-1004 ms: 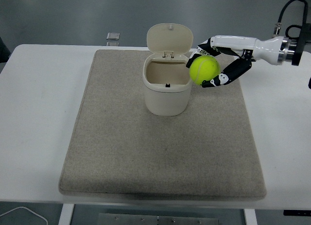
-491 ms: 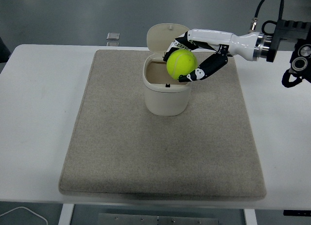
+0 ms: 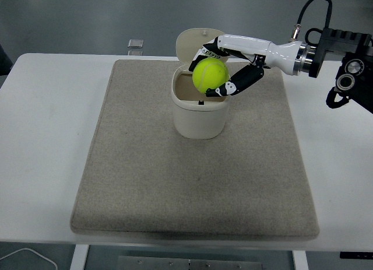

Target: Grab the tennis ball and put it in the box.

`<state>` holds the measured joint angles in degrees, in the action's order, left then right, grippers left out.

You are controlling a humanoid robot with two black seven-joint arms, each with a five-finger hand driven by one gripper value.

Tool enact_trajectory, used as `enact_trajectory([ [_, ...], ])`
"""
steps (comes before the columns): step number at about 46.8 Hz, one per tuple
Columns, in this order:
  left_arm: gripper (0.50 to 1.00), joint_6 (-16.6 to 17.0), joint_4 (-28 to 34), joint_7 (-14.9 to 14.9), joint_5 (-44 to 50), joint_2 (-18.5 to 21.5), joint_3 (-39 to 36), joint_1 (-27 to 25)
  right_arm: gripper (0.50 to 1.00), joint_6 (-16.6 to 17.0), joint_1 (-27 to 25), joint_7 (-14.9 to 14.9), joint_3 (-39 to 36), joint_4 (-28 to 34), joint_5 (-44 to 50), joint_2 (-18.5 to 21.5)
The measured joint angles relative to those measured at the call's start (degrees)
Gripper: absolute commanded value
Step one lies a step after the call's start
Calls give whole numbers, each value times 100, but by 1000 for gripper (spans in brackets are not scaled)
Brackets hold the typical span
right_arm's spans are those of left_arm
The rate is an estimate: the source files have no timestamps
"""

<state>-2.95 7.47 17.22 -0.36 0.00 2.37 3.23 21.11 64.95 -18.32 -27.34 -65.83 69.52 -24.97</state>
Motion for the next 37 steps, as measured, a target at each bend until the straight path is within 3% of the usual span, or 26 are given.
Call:
enact_trajectory([
  [10, 992, 0, 0, 0, 0, 0, 0, 0, 821, -11, -11, -5, 30, 93, 62, 25],
  [37, 990, -2, 0, 0, 1, 0, 0, -1, 825, 17, -104, -14, 21, 114, 35, -27],
])
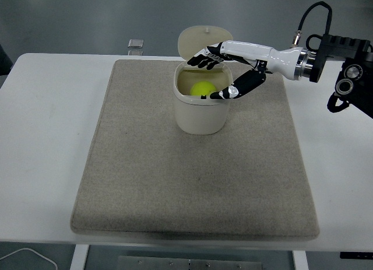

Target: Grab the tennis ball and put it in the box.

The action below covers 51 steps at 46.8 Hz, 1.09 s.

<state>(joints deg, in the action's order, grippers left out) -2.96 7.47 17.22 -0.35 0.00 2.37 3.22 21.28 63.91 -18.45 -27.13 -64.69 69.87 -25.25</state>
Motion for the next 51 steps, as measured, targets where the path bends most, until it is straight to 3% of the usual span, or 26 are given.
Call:
enact_trajectory([
  [6, 990, 0, 0, 0, 3, 0, 0, -1, 825, 229, 35, 6, -41, -23, -71, -80],
  [14, 992, 3, 0, 0, 5, 0, 0, -1, 829, 918, 46, 47, -63, -35, -477, -334],
  [22, 992, 2, 0, 0, 3, 0, 0, 1, 829, 1341, 47, 487, -27, -24, -1306, -743],
  [32, 992, 0, 0, 0, 0, 0, 0, -1, 829, 1373, 48, 1058, 14, 68, -2572, -1117],
  [51, 992, 1, 0, 0, 3, 0, 0, -6, 852, 1372, -163, 1994, 19, 1123, -4490, -1146],
])
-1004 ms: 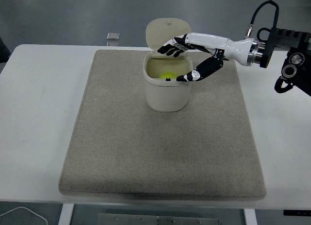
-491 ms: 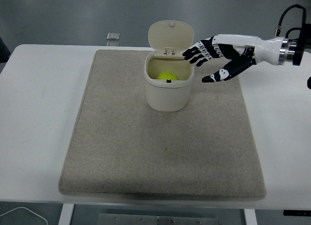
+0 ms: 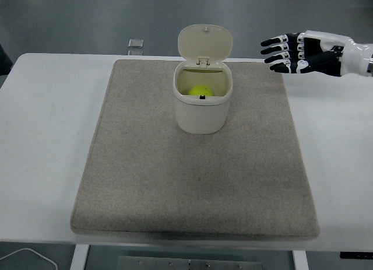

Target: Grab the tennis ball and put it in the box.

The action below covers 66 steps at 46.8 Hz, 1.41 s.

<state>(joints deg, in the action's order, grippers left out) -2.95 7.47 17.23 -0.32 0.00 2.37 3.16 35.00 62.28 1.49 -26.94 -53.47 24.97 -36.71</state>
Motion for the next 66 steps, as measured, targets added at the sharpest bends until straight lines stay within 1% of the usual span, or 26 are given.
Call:
enact_trajectory([
  [9, 992, 0, 0, 0, 0, 0, 0, 8, 852, 0, -48, 36, -8, 398, -697, 28],
  [16, 992, 0, 0, 0, 0, 0, 0, 3, 852, -17, -108, 46, -23, 734, -1490, 64],
  [20, 992, 0, 0, 0, 0, 0, 0, 4, 854, -132, -182, 61, -19, 766, -1832, 70],
  [26, 992, 0, 0, 0, -3, 0, 0, 3, 854, -302, -236, 57, -17, 768, -2045, 155],
  [34, 990, 0, 0, 0, -3, 0, 0, 6, 854, -694, -301, 48, -84, 768, -2348, 202],
  [40, 990, 0, 0, 0, -3, 0, 0, 7, 852, -889, -319, 52, -98, 768, -2618, 403],
  [44, 992, 0, 0, 0, -3, 0, 0, 10, 852, -1161, -345, 53, -106, 768, -2845, 490],
  [48, 992, 0, 0, 0, -3, 0, 0, 2, 854, -1596, -348, 53, -110, 766, -3043, 554],
  [51, 992, 0, 0, 0, -2, 0, 0, 6, 854, -1983, -349, 53, -110, 768, -3081, 585],
  [54, 992, 0, 0, 0, 0, 0, 0, 7, 854, -2286, -348, 53, -133, 766, -3091, 719],
  [58, 992, -1, 0, 0, 2, 0, 0, 6, 854, -2527, -347, 53, -231, 756, -3092, 844],
  [62, 992, -1, 0, 0, 2, 0, 0, 5, 856, -2770, -343, 53, -364, 757, -3094, 887],
  [63, 992, -2, 0, 0, 2, 0, 0, 6, 866, -2856, -343, 53, -397, 757, -3095, 907],
  [64, 992, -1, 0, 0, 2, 0, 0, 5, 893, -2911, -343, 53, -416, 757, -3095, 927],
  [65, 992, -1, 0, 1, 2, 0, 0, 4, 931, -2965, -343, 50, -430, 758, -3095, 947],
  [66, 992, -1, 0, 0, 2, 0, 0, 6, 934, -3015, -343, 35, -438, 759, -3095, 974],
])
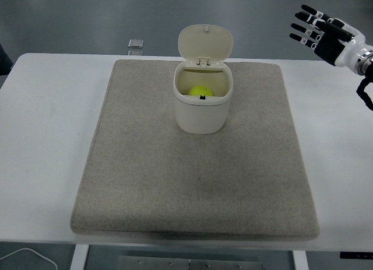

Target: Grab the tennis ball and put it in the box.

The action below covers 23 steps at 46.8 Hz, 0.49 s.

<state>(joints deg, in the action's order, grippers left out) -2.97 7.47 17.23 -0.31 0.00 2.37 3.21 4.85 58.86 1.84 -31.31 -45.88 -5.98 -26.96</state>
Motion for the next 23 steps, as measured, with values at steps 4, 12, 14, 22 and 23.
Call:
enact_trajectory([
  [4, 992, 0, 0, 0, -2, 0, 0, -2, 934, -124, 0, -46, -22, 0, -7, 89],
  [12, 992, 0, 0, 0, -4, 0, 0, -1, 934, -125, -17, -60, -24, 0, -8, 138],
  [14, 992, 0, 0, 0, -5, 0, 0, -2, 934, -100, -35, -61, -13, 0, -5, 159],
  [22, 992, 1, 0, 0, -4, 0, 0, 2, 934, -60, -167, -61, 3, -6, 39, 229],
  [23, 992, 2, 0, 0, -4, 0, 0, 2, 934, -60, -180, -61, 3, -6, 42, 247],
])
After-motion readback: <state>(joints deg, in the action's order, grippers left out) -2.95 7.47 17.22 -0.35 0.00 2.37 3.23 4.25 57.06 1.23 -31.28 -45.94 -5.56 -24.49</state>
